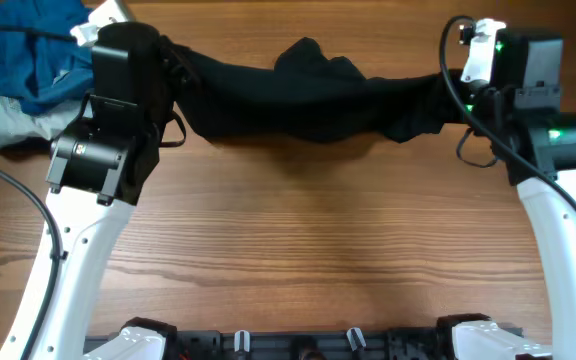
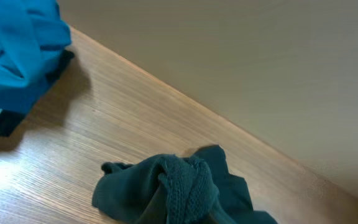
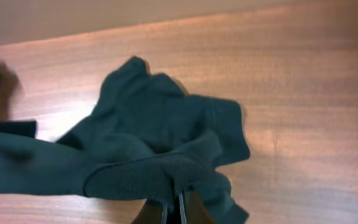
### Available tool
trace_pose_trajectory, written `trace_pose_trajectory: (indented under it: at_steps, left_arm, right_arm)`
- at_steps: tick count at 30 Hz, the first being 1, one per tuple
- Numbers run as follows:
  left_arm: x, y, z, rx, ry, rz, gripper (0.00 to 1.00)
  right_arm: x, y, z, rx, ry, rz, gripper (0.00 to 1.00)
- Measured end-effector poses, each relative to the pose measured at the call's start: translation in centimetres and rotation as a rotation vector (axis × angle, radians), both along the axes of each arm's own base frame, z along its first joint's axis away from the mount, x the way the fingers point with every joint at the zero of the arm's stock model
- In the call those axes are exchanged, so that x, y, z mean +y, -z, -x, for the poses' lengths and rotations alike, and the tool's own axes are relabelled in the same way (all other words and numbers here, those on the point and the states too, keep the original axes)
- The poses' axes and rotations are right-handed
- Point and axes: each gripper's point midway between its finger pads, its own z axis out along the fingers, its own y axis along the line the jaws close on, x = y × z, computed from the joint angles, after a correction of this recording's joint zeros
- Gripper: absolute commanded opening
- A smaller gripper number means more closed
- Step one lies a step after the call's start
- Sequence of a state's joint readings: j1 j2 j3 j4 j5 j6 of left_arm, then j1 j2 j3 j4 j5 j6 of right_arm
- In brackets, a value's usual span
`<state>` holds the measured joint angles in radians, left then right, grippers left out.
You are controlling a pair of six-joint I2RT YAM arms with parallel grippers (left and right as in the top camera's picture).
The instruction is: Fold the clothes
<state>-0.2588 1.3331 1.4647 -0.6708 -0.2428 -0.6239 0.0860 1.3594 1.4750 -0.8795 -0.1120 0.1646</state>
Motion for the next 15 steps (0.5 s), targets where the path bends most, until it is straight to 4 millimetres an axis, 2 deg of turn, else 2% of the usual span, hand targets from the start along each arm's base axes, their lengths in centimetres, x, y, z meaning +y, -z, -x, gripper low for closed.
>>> trace_pose_trajectory:
  at_steps: [4, 7, 13, 15]
  left_arm:
    - [-0.4, -0.6, 0.3, -0.015, 0.036, -0.006, 0.04]
    - [-0.2, -2.2, 1.2, -0.059, 0.052, -0.013, 0.04]
    - [0.8, -8.4, 5.0, -0.244, 0.058, 0.009, 0.04]
    - [1.4, -11.3, 7.2, -0.336, 0.055, 0.03, 0.04]
  right_arm:
    - [-0.1, -4.0, 0.0, -0.07, -0.005, 0.009, 0.04]
    - [-0.4, -6.8, 0.4, -0.118, -0.005, 0.028, 0.04]
    - [-2.0, -10.9, 2.3, -0.157, 0.02, 0.062, 0.04]
    - [-2.7, -13.6, 3.6, -0.201, 0.02, 0.084, 0.04]
